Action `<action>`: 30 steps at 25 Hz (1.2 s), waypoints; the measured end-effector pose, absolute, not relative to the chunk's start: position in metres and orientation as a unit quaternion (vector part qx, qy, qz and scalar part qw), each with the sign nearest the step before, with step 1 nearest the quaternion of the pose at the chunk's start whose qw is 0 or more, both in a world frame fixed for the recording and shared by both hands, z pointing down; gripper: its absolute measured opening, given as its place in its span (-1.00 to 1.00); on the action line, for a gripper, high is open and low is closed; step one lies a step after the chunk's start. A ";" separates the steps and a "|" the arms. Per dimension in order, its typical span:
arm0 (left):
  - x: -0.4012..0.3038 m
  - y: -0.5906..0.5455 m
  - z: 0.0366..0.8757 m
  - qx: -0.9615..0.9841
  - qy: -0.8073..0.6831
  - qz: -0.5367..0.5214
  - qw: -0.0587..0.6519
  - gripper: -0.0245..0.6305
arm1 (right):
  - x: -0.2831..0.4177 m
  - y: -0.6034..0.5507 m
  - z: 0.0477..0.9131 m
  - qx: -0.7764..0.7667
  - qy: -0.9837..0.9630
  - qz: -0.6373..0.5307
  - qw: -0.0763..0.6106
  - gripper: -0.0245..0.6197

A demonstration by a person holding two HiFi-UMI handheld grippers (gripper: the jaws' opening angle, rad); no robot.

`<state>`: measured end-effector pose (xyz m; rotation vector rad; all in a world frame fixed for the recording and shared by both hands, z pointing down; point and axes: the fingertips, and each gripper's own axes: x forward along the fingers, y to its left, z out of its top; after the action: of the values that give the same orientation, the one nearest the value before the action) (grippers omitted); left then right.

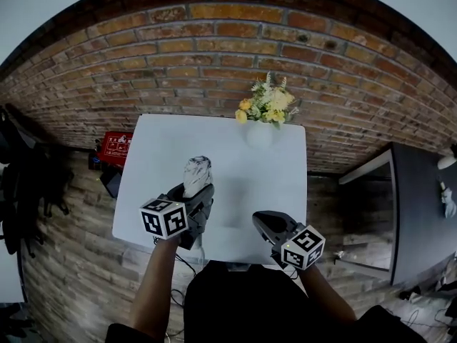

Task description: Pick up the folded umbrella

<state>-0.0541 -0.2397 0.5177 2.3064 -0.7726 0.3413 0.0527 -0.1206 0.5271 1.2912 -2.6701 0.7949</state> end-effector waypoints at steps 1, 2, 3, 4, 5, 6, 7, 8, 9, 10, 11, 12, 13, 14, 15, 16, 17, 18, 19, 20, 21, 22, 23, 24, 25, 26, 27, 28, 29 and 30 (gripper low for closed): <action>-0.057 -0.238 0.514 0.884 -0.297 0.119 0.341 -0.18 | 0.051 -0.121 0.525 0.418 -0.871 0.256 0.036 -0.85; -0.060 -0.236 0.510 0.883 -0.298 0.108 0.346 -0.18 | 0.050 -0.121 0.523 0.416 -0.873 0.253 0.037 -0.85; -0.062 -0.234 0.506 0.882 -0.299 0.098 0.351 -0.18 | 0.048 -0.121 0.521 0.413 -0.875 0.249 0.037 -0.85; -0.065 -0.231 0.502 0.881 -0.300 0.086 0.356 -0.18 | 0.046 -0.121 0.518 0.410 -0.878 0.245 0.038 -0.85; -0.067 -0.229 0.498 0.879 -0.301 0.072 0.362 -0.18 | 0.044 -0.121 0.515 0.408 -0.880 0.241 0.038 -0.85; -0.070 -0.228 0.493 0.877 -0.302 0.057 0.369 -0.18 | 0.043 -0.121 0.511 0.406 -0.882 0.238 0.036 -0.85; -0.074 -0.227 0.489 0.874 -0.304 0.039 0.376 -0.18 | 0.042 -0.122 0.507 0.404 -0.883 0.236 0.032 -0.85; -0.078 -0.226 0.484 0.871 -0.306 0.019 0.383 -0.18 | 0.040 -0.123 0.503 0.403 -0.885 0.233 0.028 -0.85; -0.082 -0.227 0.480 0.868 -0.308 -0.002 0.389 -0.18 | 0.039 -0.125 0.499 0.402 -0.886 0.230 0.024 -0.85; -0.086 -0.227 0.475 0.864 -0.310 -0.023 0.396 -0.18 | 0.038 -0.126 0.494 0.400 -0.888 0.227 0.020 -0.85; -0.092 -0.228 0.471 0.860 -0.313 -0.042 0.401 -0.18 | 0.037 -0.127 0.490 0.399 -0.889 0.224 0.017 -0.85; -0.097 -0.229 0.467 0.856 -0.316 -0.060 0.404 -0.18 | 0.036 -0.128 0.487 0.398 -0.890 0.222 0.014 -0.85; -0.103 -0.230 0.464 0.853 -0.321 -0.075 0.405 -0.18 | 0.035 -0.129 0.483 0.398 -0.890 0.221 0.010 -0.85; -0.108 -0.231 0.460 0.850 -0.325 -0.089 0.405 -0.18 | 0.034 -0.129 0.479 0.397 -0.891 0.219 0.006 -0.85; -0.113 -0.232 0.456 0.847 -0.329 -0.103 0.404 -0.18 | 0.034 -0.130 0.475 0.396 -0.892 0.217 0.001 -0.85; -0.118 -0.233 0.452 0.844 -0.332 -0.120 0.405 -0.18 | 0.034 -0.131 0.471 0.396 -0.893 0.216 -0.004 -0.85; -0.123 -0.234 0.448 0.839 -0.335 -0.138 0.406 -0.18 | 0.033 -0.131 0.467 0.395 -0.893 0.215 -0.011 -0.85; -0.128 -0.234 0.444 0.834 -0.336 -0.160 0.408 -0.18 | 0.032 -0.132 0.462 0.392 -0.894 0.216 -0.020 -0.85; -0.133 -0.235 0.439 0.828 -0.337 -0.181 0.411 -0.18 | 0.031 -0.133 0.457 0.389 -0.894 0.219 -0.031 -0.85; -0.137 -0.235 0.435 0.822 -0.337 -0.201 0.413 -0.18 | 0.030 -0.133 0.452 0.385 -0.894 0.223 -0.044 -0.85; -0.141 -0.235 0.432 0.816 -0.336 -0.218 0.416 -0.18 | 0.028 -0.134 0.447 0.382 -0.894 0.227 -0.056 -0.85; -0.143 -0.234 0.430 0.812 -0.334 -0.231 0.418 -0.18 | 0.028 -0.134 0.442 0.379 -0.894 0.228 -0.065 -0.85; -0.145 -0.233 0.429 0.809 -0.333 -0.241 0.421 -0.18 | 0.027 -0.135 0.438 0.377 -0.895 0.228 -0.072 -0.85; -0.146 -0.232 0.427 0.805 -0.332 -0.249 0.424 -0.18 | 0.027 -0.135 0.435 0.376 -0.895 0.228 -0.077 -0.85; -0.147 -0.232 0.427 0.801 -0.333 -0.256 0.427 -0.18 | 0.026 -0.136 0.431 0.375 -0.895 0.227 -0.081 -0.85; -0.149 -0.231 0.427 0.796 -0.334 -0.265 0.430 -0.18 | 0.026 -0.136 0.429 0.374 -0.895 0.226 -0.084 -0.85; -0.151 -0.231 0.427 0.789 -0.334 -0.277 0.435 -0.18 | 0.026 -0.137 0.427 0.374 -0.895 0.226 -0.088 -0.85; -0.153 -0.231 0.428 0.782 -0.333 -0.290 0.440 -0.18 | 0.026 -0.138 0.425 0.373 -0.895 0.227 -0.091 -0.85; -0.156 -0.231 0.428 0.775 -0.333 -0.302 0.443 -0.18 | 0.025 -0.140 0.424 0.373 -0.895 0.228 -0.094 -0.85; -0.158 -0.231 0.429 0.771 -0.332 -0.312 0.445 -0.18 | 0.025 -0.140 0.423 0.372 -0.894 0.230 -0.097 -0.85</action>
<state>-0.1582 -0.2314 0.4289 1.9092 -0.8237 -0.7728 0.0248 -0.1404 0.4231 1.2460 -2.9972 0.7706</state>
